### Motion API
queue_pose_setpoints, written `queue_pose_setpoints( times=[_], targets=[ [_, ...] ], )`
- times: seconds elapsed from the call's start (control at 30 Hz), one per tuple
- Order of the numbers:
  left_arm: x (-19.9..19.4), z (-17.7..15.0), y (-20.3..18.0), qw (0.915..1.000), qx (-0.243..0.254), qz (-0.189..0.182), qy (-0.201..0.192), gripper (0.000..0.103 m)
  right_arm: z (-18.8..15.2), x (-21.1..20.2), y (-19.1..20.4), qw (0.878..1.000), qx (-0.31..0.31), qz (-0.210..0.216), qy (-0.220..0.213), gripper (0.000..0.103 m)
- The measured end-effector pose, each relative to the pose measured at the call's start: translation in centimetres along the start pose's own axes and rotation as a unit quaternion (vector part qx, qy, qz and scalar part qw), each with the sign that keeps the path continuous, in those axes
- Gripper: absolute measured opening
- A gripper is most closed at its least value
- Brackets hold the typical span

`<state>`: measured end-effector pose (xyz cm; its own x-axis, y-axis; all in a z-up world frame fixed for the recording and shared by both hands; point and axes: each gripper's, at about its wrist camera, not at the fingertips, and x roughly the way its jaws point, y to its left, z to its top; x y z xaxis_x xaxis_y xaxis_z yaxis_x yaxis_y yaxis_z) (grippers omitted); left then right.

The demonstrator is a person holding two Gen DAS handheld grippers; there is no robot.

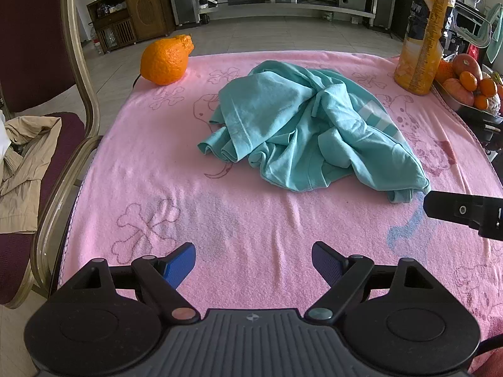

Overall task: Fold clothes
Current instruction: 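Move both grippers toward the crumpled light-teal T-shirt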

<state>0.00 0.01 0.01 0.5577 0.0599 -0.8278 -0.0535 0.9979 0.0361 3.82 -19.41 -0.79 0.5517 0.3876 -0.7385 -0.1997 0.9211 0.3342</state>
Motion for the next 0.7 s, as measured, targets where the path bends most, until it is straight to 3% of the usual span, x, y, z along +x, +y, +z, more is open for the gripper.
queue_pose_setpoints(
  times=[0.4, 0.6, 0.7],
  targets=[
    [0.1, 0.1, 0.4, 1.0, -0.003, -0.001, 0.002, 0.084, 0.0, 0.1, 0.0, 1.0, 0.0, 0.0, 0.003, 0.072],
    [-2.2, 1.2, 1.9, 0.9979, -0.034, -0.054, 0.006, 0.083, 1.7, -2.9, 0.8, 0.999, 0.004, 0.031, -0.03, 0.072],
    [-3.7, 2.4, 2.4, 0.998, -0.037, -0.049, -0.017, 0.083, 3.7, -5.4, 1.5, 0.997, 0.003, 0.048, -0.063, 0.075]
  ],
)
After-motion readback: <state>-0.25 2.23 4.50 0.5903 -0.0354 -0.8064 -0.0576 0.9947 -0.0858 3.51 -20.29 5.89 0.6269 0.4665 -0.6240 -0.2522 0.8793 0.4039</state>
